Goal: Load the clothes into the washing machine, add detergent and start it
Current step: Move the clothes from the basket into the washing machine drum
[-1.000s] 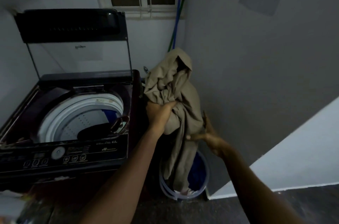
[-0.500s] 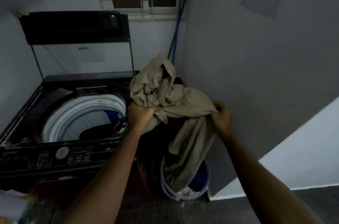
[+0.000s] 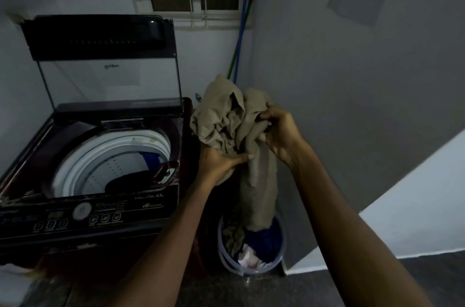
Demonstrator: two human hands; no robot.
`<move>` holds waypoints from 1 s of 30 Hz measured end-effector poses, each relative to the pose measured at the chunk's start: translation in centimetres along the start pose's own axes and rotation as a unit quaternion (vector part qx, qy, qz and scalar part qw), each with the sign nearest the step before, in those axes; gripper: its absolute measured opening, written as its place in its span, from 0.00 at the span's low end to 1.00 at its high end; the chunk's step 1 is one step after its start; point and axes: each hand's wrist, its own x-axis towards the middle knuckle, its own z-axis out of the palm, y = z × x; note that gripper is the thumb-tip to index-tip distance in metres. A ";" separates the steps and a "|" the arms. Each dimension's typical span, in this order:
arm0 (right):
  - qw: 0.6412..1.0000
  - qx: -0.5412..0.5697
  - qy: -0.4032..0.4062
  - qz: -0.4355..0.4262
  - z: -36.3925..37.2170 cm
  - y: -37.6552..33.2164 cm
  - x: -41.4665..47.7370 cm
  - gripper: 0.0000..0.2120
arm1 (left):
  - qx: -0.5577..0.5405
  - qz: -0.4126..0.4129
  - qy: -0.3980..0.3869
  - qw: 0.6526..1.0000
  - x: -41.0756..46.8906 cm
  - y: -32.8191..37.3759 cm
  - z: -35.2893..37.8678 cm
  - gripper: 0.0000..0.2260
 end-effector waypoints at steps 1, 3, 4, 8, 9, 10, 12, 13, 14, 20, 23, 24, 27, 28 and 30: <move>1.000 0.020 -0.007 0.012 0.1 -0.1 -0.1 0.16 | 0.002 -0.007 0.027 1.000 0.2 0.3 0.2 0.42; 0.999 0.029 -0.022 0.027 0.2 -0.2 -0.3 0.18 | 0.040 -0.030 0.093 0.994 0.6 0.8 0.2 0.47; 0.999 0.027 -0.034 0.031 0.3 0.0 -0.4 0.20 | 0.054 -0.046 0.117 0.991 0.7 0.8 0.1 0.45; 0.996 -0.006 -0.089 0.014 0.4 0.1 -0.5 0.27 | 0.109 -0.030 0.205 0.972 1.0 0.9 0.2 0.31; 0.995 -0.020 -0.100 -0.004 0.1 0.3 -0.5 0.28 | 0.106 -0.031 0.225 0.968 1.1 1.2 0.2 0.30; 0.993 -0.046 -0.103 -0.028 -0.6 0.6 -0.7 0.28 | 0.105 -0.030 0.242 0.964 1.2 1.4 0.1 0.30; 0.981 -0.167 -0.070 -0.076 -2.7 1.9 -1.3 0.29 | 0.103 -0.021 0.260 0.960 1.6 1.8 0.0 0.29; 0.966 -0.238 -0.052 -0.087 -4.0 3.1 -1.7 0.33 | 0.099 -0.019 0.268 0.958 1.8 2.1 0.0 0.29; 0.951 -0.294 -0.040 -0.089 -5.1 4.7 -2.3 0.40 | 0.090 -0.019 0.276 0.957 2.0 2.4 -0.1 0.30; 0.892 -0.451 0.001 -0.028 -6.8 14.3 -2.6 0.69 | 0.022 -0.033 0.317 0.948 2.3 4.0 0.8 0.34; 0.904 -0.418 0.082 -0.026 -7.8 15.4 -1.5 0.39 | 0.021 -0.021 0.301 0.953 1.8 4.0 0.8 0.32; 0.894 -0.438 0.090 -0.025 -8.5 15.1 -1.2 0.25 | 0.032 -0.015 0.298 0.954 1.5 3.9 0.5 0.32; 0.883 -0.446 0.136 -0.057 -10.4 12.5 -0.7 0.08 | 0.083 -0.008 0.301 0.950 0.8 3.4 -1.2 0.27; 0.897 -0.406 0.161 -0.072 -10.8 11.2 -0.5 0.10 | 0.106 -0.008 0.296 0.949 0.5 3.1 -1.8 0.25; 0.936 -0.272 0.206 -0.086 -10.7 8.5 -0.1 0.08 | 0.147 0.003 0.277 0.950 -0.1 2.4 -2.6 0.24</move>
